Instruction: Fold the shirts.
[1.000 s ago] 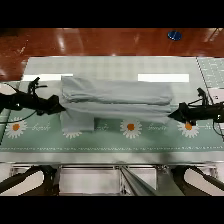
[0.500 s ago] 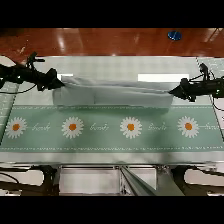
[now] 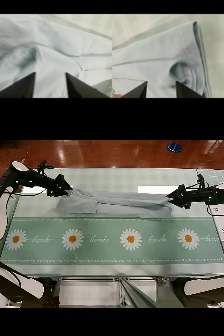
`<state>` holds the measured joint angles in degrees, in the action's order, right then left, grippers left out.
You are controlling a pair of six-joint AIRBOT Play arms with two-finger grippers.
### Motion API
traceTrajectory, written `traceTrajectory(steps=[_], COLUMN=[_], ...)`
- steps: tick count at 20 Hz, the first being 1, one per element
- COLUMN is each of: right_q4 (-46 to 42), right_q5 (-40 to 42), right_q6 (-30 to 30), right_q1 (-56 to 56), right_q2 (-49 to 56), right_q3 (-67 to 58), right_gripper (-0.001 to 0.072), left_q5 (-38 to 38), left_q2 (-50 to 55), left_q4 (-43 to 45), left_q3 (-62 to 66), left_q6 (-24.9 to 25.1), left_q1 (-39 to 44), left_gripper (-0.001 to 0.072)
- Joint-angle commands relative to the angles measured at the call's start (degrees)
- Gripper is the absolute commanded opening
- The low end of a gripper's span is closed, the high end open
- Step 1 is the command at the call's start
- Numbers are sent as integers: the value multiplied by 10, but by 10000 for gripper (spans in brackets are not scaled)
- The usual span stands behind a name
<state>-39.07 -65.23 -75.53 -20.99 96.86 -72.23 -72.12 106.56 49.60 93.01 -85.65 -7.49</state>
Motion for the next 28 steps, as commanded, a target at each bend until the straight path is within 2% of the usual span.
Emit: traceTrajectory(steps=[1, 3, 5, 7, 9, 12, 15, 17, 21, 22, 23, 24, 25, 26, 27, 28], right_q4=[2, -13, -66, -143, -163, -88, -33, 9, 27, 26, 25, 26, 26, 20, -11, -63], right_q5=[-24, -72, -76, -41, 12, 64, 48, 41, 40, 41, 39, 22, 2, -9, -14, -24], right_q6=[3, 2, -8, -46, -66, -60, -31, -6, -2, 2, 7, 11, 20, 25, 21, 5], right_q1=[-13, -44, -80, -98, -100, -88, -57, -35, 16, 28, 38, 44, 47, 47, 46, 46], right_q2=[9, -9, -48, -84, -98, -74, -22, 3, 38, 40, 40, 39, 31, 12, -19, -54], right_q3=[-30, -55, -55, -31, 19, 78, 80, 79, 79, 72, 62, 45, 31, 27, 27, 28], right_gripper=[419, 418, 419, 419, 418, 418, 418, 419, 418, 393, 287, 95, 25, 25, 25, 25], left_q5=[-42, -113, -135, -97, 2, 116, 146, 146, 165, 173, 178, 179, 179, 179, 181, 182], left_q2=[13, 5, -34, -94, -179, -309, -391, -402, -385, -380, -374, -369, -363, -358, -352, -347], left_q4=[15, 70, 127, 145, 144, 143, 143, 143, 143, 143, 143, 143, 143, 143, 142, 137], left_q3=[28, 70, 87, 84, 47, -66, -167, -196, -202, -202, -202, -202, -202, -202, -202, -202], left_q6=[-2, -26, -33, -36, -43, -40, -20, -21, -21, -21, -21, -21, -21, -20, -19, -19], left_q1=[-5, -42, -87, -122, -130, -85, -15, 25, 92, 104, 116, 127, 138, 148, 158, 169], left_gripper=[509, 508, 508, 508, 508, 508, 508, 508, 508, 508, 508, 506, 475, 276, 24, 19])
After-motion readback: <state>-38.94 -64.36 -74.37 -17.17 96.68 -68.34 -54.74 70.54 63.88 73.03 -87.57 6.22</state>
